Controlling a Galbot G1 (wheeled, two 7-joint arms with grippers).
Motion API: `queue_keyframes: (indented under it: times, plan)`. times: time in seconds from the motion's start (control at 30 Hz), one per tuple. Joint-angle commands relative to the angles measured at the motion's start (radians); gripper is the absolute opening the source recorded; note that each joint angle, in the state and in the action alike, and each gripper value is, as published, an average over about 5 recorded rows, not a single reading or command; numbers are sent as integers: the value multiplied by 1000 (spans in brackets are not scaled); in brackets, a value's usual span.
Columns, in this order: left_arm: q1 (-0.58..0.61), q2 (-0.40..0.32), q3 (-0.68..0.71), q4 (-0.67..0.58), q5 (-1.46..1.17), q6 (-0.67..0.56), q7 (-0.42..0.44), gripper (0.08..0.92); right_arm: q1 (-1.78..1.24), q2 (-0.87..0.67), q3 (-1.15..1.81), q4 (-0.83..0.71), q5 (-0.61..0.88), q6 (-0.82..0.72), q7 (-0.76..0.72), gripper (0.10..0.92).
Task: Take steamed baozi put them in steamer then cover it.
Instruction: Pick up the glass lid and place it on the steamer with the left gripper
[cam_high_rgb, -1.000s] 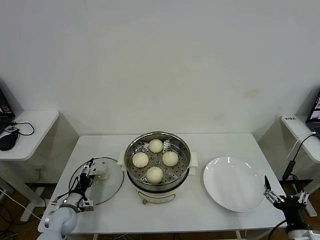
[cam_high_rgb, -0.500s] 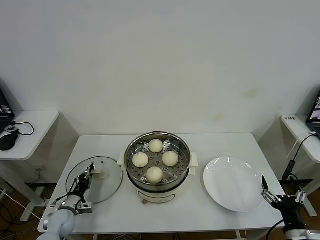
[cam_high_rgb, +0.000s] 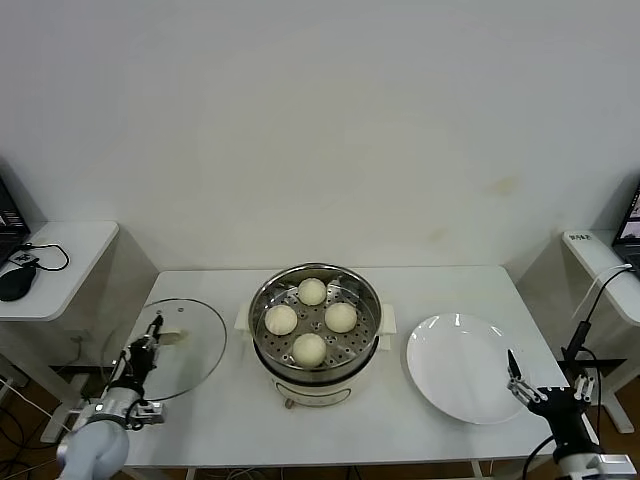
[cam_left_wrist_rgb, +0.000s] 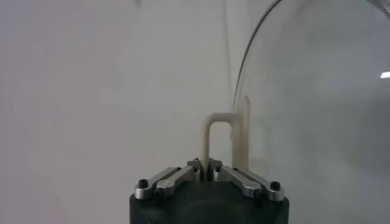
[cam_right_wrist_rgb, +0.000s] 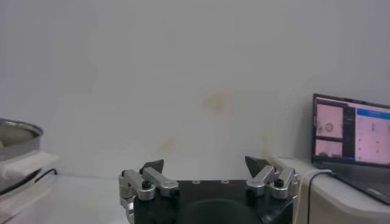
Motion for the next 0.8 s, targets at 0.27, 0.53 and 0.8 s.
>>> queue_keyframes:
  times: [0.27, 0.53, 0.8]
  plan:
    - [142, 135, -185, -454, -177, 178, 268, 137, 6, -27, -15, -16, -23, 3, -28, 823]
    - [37, 134, 53, -553, -198, 292, 323, 137, 14, -16, -39, -28, -88, 16, -30, 823]
    - [-144, 38, 325, -532, -121, 398, 381, 137, 27, -6, -54, -36, -166, 23, -39, 823]
